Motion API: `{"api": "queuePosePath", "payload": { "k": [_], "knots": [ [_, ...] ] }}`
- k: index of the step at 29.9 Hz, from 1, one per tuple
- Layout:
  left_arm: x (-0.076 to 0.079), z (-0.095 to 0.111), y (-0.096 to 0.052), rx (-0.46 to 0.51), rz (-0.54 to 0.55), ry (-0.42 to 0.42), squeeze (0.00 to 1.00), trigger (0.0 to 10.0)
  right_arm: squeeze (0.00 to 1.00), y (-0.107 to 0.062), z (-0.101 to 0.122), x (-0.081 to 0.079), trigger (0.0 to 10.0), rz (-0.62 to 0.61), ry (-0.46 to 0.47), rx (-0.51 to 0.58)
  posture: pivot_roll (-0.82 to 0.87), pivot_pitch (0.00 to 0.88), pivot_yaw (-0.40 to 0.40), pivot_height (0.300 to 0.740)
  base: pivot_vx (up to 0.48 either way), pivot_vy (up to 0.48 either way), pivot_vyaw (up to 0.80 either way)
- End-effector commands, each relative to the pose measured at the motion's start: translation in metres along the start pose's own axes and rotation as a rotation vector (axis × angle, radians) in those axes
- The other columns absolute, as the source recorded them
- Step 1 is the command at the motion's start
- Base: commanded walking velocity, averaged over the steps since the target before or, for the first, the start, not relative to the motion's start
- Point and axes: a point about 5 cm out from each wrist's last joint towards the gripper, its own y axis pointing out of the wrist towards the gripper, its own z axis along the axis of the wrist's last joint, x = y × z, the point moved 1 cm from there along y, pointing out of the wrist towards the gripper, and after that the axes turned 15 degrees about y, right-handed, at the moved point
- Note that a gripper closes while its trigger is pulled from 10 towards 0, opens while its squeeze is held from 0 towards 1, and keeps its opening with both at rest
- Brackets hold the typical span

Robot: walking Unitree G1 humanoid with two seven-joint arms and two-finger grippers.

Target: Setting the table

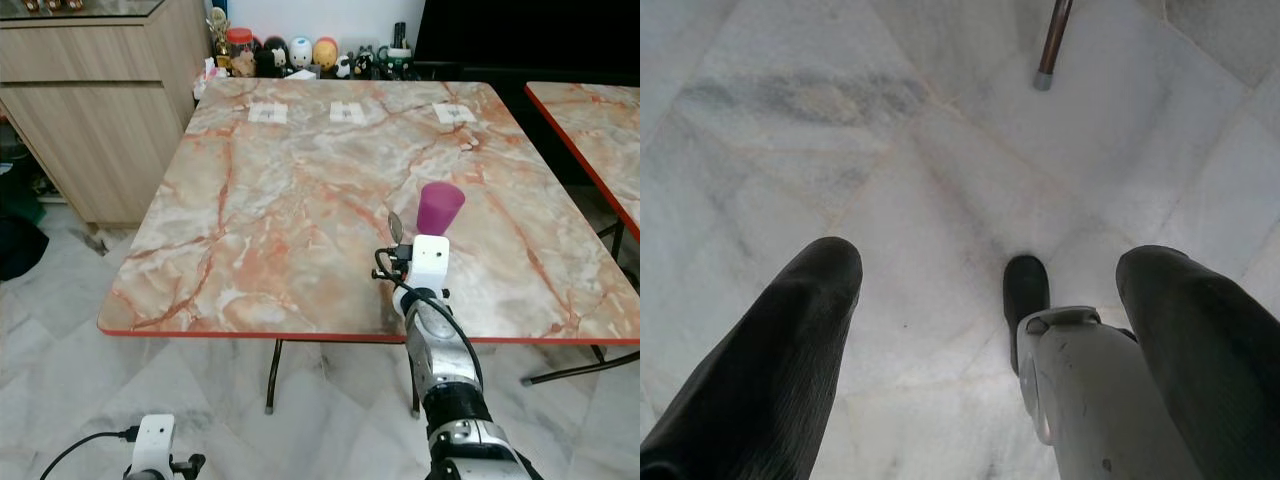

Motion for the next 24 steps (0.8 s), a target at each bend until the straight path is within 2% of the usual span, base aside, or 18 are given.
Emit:
{"api": "queuePosePath", "payload": {
  "k": [1, 6, 7, 8, 9, 11, 15, 17, 18, 19, 24],
  "knots": [
    [0.000, -0.008, -0.001, -0.029, -0.009, 0.006, 0.00, 10.0, 0.00, -0.002, 0.001, 0.000, 0.0, 0.003, -0.009, 0.015, 0.09, 0.060, -0.040, 0.740, 0.000, 0.000, 0.00],
    [0.000, -0.008, -0.001, -0.030, -0.007, 0.004, 0.00, 10.0, 0.00, -0.004, 0.010, -0.002, 0.0, 0.001, -0.009, 0.089, 0.09, 0.054, -0.043, 0.740, 0.000, 0.000, 0.00],
    [0.000, -0.008, -0.001, -0.031, -0.007, 0.004, 0.00, 10.0, 0.00, -0.007, 0.020, -0.007, 0.0, 0.015, -0.006, 0.171, 0.09, 0.050, -0.045, 0.740, 0.000, 0.000, 0.00],
    [0.000, -0.008, -0.001, -0.032, -0.006, 0.004, 0.00, 10.0, 0.00, -0.009, 0.024, -0.009, 0.0, 0.018, -0.006, 0.205, 0.09, 0.050, -0.045, 0.740, 0.000, 0.000, 0.00],
    [0.000, -0.008, -0.001, -0.032, -0.006, 0.005, 0.00, 10.0, 0.00, -0.010, 0.027, -0.010, 10.0, 0.017, -0.009, 0.231, 0.09, 0.048, -0.046, 0.740, 0.000, 0.000, 0.00],
    [0.000, -0.009, -0.001, -0.041, -0.001, 0.018, 0.00, 10.0, 0.00, -0.020, 0.030, -0.013, 10.0, 0.010, -0.039, 0.313, 0.10, 0.045, -0.048, 0.740, 0.000, 0.000, 0.00],
    [-0.001, -0.010, -0.001, -0.042, 0.009, 0.020, 0.00, 10.0, 0.00, -0.035, 0.026, -0.014, 10.0, 0.004, -0.025, 0.376, 0.10, 0.037, -0.050, 0.740, 0.000, 0.000, 0.00],
    [-0.008, -0.012, -0.002, -0.040, 0.017, 0.022, 0.00, 10.0, 0.00, -0.041, 0.022, -0.013, 10.0, -0.009, -0.006, 0.392, 0.10, 0.034, -0.050, 0.740, 0.000, 0.000, 0.00],
    [-0.024, -0.017, -0.004, -0.042, 0.034, 0.031, 0.00, 10.0, 0.00, -0.045, 0.019, -0.014, 10.0, -0.015, 0.000, 0.398, 0.10, 0.031, -0.050, 0.740, 0.000, 0.000, 0.00],
    [-0.032, -0.019, -0.005, -0.040, 0.042, 0.036, 0.00, 10.0, 0.00, -0.048, 0.018, -0.014, 10.0, -0.017, 0.001, 0.406, 0.10, 0.027, -0.049, 0.740, 0.000, 0.000, 0.00],
    [-0.036, -0.018, -0.006, -0.030, 0.045, 0.042, 0.00, 10.0, 0.00, -0.054, 0.018, -0.016, 10.0, -0.020, 0.006, 0.426, 0.09, 0.021, -0.050, 0.740, 0.000, -0.384, 0.00]
  ]
}}
